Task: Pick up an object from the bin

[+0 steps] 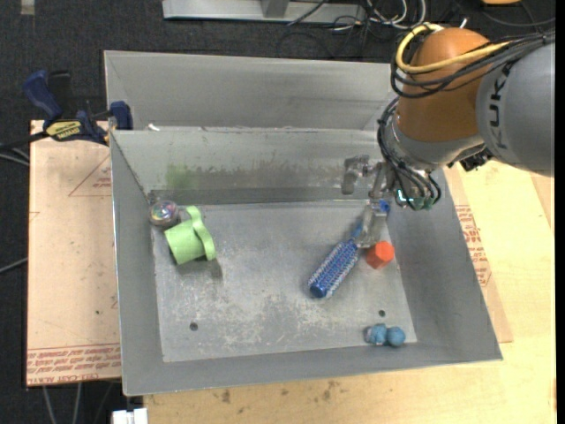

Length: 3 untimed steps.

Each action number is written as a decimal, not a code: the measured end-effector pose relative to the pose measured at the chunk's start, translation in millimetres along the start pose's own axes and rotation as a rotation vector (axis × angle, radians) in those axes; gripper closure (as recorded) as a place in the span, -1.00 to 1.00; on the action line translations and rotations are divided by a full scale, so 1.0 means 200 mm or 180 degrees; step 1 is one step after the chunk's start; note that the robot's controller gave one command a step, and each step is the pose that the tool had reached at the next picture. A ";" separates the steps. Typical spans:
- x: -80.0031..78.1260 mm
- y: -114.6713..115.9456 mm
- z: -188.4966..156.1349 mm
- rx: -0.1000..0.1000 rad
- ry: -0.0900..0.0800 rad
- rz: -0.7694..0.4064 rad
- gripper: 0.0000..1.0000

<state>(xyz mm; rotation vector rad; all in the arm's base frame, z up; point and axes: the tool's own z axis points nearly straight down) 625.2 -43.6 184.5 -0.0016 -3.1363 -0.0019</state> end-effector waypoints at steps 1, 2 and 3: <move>0.22 -0.09 0.55 -0.0002 0.0008 0.0357 -1.00; 0.20 -0.09 0.53 -0.0003 -0.0018 0.0348 1.00; -0.02 -0.05 -0.12 0.0000 -0.0054 0.0329 1.00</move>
Offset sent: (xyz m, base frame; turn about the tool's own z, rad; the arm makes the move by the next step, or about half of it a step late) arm -0.0417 -0.0187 -0.1041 0.1125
